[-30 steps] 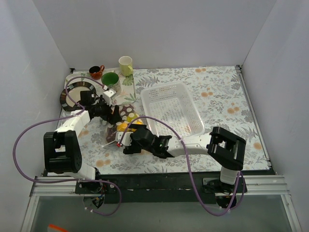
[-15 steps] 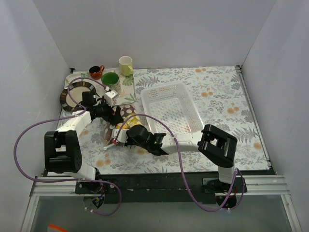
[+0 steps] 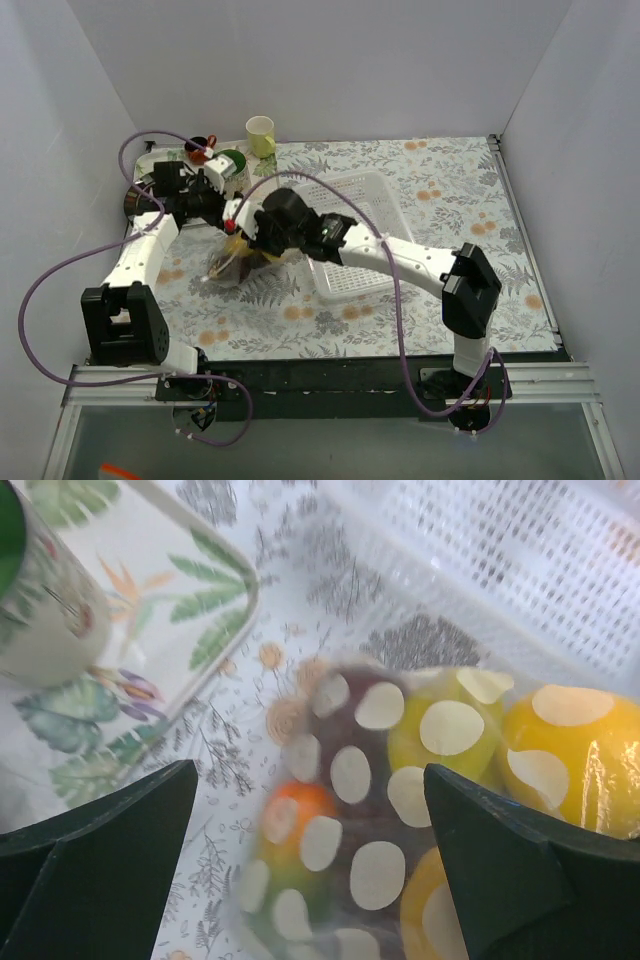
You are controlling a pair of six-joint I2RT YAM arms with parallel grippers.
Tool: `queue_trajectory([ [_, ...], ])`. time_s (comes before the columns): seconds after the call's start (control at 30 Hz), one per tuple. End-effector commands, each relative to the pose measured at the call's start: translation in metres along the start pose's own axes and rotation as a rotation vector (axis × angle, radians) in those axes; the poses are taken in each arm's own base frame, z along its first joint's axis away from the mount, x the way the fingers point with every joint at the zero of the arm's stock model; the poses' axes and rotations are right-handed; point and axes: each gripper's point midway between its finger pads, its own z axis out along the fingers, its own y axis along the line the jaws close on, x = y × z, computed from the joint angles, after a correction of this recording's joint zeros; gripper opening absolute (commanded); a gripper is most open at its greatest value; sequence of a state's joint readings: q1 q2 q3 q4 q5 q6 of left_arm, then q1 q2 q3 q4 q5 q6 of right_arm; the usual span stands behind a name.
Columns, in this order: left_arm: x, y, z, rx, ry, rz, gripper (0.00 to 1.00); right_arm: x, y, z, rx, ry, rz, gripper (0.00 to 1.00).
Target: Open the zip-top bag and remove the fake food
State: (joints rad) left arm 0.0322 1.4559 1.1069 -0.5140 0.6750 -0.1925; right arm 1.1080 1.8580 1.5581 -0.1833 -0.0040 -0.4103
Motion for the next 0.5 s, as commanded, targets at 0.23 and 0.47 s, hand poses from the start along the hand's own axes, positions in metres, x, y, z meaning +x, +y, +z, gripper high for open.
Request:
queue_trajectory([
  [0.23,-0.106,-0.005,-0.162,0.196,-0.446,-0.085,0.98,-0.073,-0.083,-0.063,-0.354,-0.325,0.493,0.01],
  [0.47,-0.087,-0.016,-0.184,0.330,-0.596,-0.137,0.98,-0.068,-0.077,-0.051,-0.504,-0.333,0.629,0.01],
])
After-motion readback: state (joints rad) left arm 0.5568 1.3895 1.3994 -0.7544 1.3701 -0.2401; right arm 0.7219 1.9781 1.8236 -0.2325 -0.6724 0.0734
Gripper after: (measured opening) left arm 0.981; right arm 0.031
